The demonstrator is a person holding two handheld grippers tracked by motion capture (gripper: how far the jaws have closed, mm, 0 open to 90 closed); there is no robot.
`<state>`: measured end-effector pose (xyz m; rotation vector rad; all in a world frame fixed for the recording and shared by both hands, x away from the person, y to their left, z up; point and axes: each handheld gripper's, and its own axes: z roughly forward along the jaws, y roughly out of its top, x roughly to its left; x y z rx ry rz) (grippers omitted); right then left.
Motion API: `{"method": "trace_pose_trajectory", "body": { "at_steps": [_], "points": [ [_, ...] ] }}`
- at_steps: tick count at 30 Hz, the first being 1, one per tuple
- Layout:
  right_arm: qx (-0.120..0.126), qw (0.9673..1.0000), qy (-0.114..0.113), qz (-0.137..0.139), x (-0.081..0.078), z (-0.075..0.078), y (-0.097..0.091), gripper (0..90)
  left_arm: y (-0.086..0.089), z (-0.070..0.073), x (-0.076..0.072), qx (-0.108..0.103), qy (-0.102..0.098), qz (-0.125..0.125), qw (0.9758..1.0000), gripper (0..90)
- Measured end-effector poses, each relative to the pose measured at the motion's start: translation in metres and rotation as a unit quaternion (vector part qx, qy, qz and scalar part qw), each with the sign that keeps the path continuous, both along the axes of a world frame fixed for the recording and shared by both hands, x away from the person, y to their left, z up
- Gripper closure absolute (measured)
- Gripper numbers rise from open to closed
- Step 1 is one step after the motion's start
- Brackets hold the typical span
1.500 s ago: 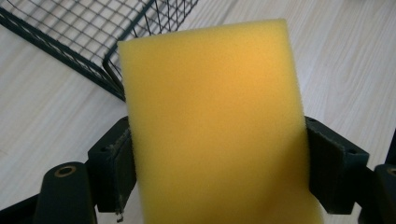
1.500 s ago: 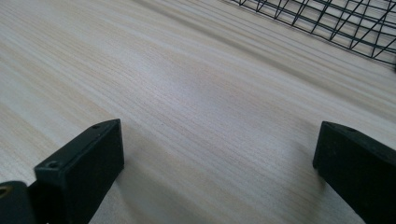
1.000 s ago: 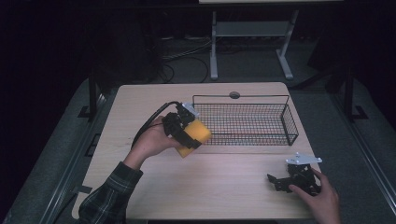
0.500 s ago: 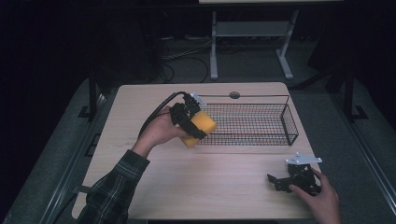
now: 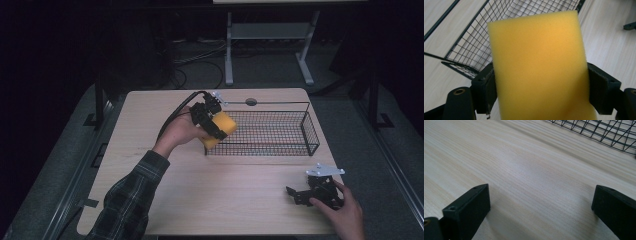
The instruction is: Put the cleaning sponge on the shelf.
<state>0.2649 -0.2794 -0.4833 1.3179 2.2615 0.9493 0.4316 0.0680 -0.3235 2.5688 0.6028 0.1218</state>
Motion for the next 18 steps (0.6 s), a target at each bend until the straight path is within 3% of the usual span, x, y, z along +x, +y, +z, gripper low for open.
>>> {"method": "trace_pose_trajectory", "body": {
  "at_steps": [18],
  "points": [
    [0.000,1.0000,0.000,0.000,0.000,0.000,0.000,1.3,-0.024,-0.006,0.030,0.006,-0.013,0.006,0.9999,21.6]
  ]
}}
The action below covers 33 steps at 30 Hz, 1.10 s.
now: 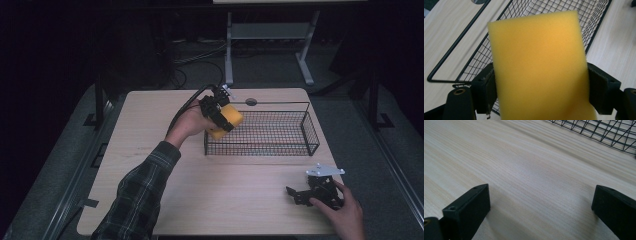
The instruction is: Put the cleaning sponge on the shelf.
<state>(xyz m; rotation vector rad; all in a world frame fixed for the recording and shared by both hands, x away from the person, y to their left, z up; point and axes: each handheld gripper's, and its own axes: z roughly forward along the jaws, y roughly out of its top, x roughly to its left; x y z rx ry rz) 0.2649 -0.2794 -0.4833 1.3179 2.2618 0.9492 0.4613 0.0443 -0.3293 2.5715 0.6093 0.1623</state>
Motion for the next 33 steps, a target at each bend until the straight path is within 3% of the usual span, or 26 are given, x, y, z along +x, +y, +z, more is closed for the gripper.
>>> {"method": "trace_pose_trajectory", "body": {
  "at_steps": [12,33],
  "points": [
    [-0.001,1.0000,0.001,-0.001,0.000,0.000,0.000,1.3,-0.009,-0.019,0.021,0.018,0.009,0.004,0.9998,21.6],
    [0.000,1.0000,-0.002,0.000,0.000,0.000,0.000,1.3,-0.026,-0.056,0.033,0.047,0.030,-0.004,0.9984,21.5]
  ]
}}
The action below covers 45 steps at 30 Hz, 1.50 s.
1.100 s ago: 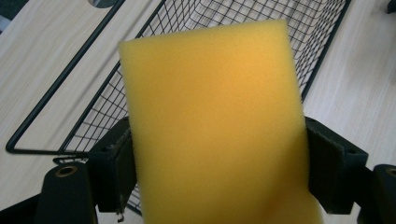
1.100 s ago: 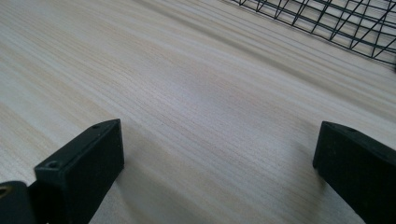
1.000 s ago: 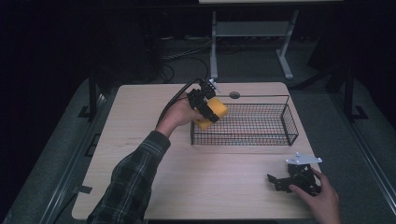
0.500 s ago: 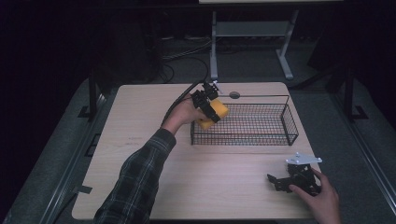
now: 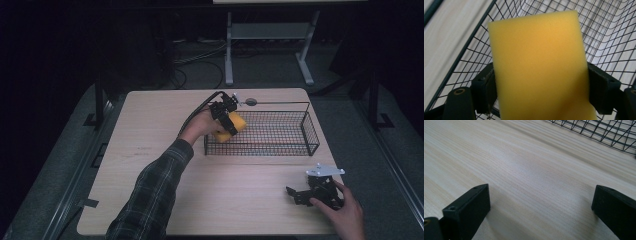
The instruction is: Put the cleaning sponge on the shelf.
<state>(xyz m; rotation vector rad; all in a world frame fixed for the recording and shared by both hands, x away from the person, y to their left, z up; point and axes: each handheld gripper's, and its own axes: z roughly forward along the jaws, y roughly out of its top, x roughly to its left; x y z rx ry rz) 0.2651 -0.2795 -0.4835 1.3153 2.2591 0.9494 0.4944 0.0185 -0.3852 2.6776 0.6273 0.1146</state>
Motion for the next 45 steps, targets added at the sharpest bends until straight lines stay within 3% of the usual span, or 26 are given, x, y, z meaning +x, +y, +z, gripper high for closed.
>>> {"method": "trace_pose_trajectory", "body": {
  "at_steps": [12,23,33,45],
  "points": [
    [0.001,1.0000,0.001,0.000,0.000,0.000,0.000,1.3,-0.002,-0.016,0.003,0.007,0.014,0.005,0.9999,21.5],
    [0.001,1.0000,0.000,0.001,0.000,0.000,0.000,1.3,-0.004,-0.027,0.003,0.034,0.018,0.001,0.9993,21.4],
    [-0.001,1.0000,0.000,0.001,0.000,0.000,0.000,1.3,-0.001,-0.038,0.004,0.039,0.028,0.006,0.9988,21.2],
    [0.000,1.0000,0.001,0.001,0.000,0.000,0.000,1.3,-0.001,-0.039,0.004,0.037,0.029,0.005,0.9989,20.5]
  ]
}}
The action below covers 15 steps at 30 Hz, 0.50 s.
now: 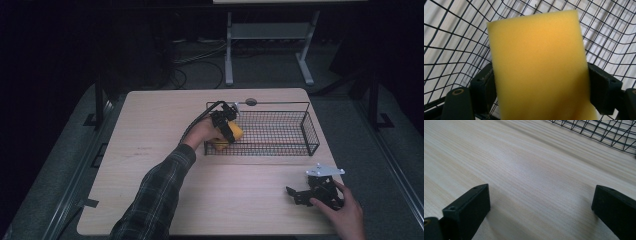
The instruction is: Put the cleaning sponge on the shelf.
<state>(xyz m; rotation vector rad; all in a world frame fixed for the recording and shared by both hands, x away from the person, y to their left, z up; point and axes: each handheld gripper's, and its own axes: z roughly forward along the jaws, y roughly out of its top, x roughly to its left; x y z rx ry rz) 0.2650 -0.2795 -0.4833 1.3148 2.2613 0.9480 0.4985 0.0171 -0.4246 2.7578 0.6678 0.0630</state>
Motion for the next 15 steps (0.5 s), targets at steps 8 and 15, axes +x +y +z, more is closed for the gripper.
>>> {"method": "trace_pose_trajectory", "body": {
  "at_steps": [8,15],
  "points": [
    [0.000,1.0000,-0.001,0.000,0.0001,0.0000,-0.0001,1.3,-0.0004,0.0005,-0.0002,-0.004,-0.003,0.000,1.0000,18.6],
    [0.001,1.0000,-0.001,0.000,0.0001,-0.0002,0.0000,1.3,0.0000,0.0037,-0.0005,-0.011,-0.013,0.003,0.9999,14.7]
  ]
}}
